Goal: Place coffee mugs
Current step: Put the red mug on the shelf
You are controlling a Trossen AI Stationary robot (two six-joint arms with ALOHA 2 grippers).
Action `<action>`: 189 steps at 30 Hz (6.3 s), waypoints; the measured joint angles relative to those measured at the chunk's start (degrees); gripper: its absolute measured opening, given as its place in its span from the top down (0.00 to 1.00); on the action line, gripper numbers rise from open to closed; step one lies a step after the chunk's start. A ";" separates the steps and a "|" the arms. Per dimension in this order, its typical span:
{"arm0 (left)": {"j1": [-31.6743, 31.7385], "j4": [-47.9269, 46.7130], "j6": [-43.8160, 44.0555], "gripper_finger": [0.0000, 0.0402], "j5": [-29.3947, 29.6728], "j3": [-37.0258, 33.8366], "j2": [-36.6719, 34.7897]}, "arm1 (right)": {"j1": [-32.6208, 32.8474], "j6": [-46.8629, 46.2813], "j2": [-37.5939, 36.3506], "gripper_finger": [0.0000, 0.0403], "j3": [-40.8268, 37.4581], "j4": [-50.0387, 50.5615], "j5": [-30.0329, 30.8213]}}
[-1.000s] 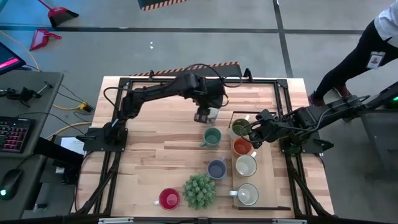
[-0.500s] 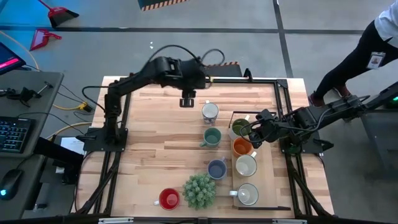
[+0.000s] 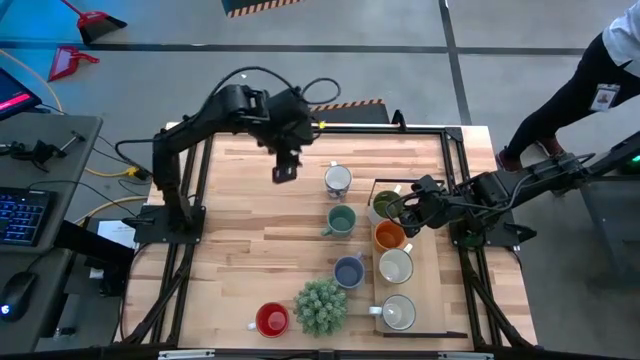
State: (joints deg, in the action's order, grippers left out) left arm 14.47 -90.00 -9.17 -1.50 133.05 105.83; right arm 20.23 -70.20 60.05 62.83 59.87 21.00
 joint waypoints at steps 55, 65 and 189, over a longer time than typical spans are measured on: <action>-51.27 63.44 45.62 0.57 8.49 -74.51 -29.28 | 4.90 29.80 -0.42 0.77 0.00 -11.87 -1.21; -59.07 48.01 53.81 0.57 10.79 -65.10 -20.27 | 4.92 29.10 -0.44 0.77 0.02 -17.73 -6.37; -7.55 37.35 5.46 0.95 9.30 -49.88 4.96 | 4.92 31.70 -0.42 0.77 0.00 -16.89 13.06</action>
State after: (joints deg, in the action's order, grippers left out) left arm 6.92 -52.65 -3.71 7.80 83.17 110.79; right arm 25.15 -38.50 59.64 62.83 42.98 34.06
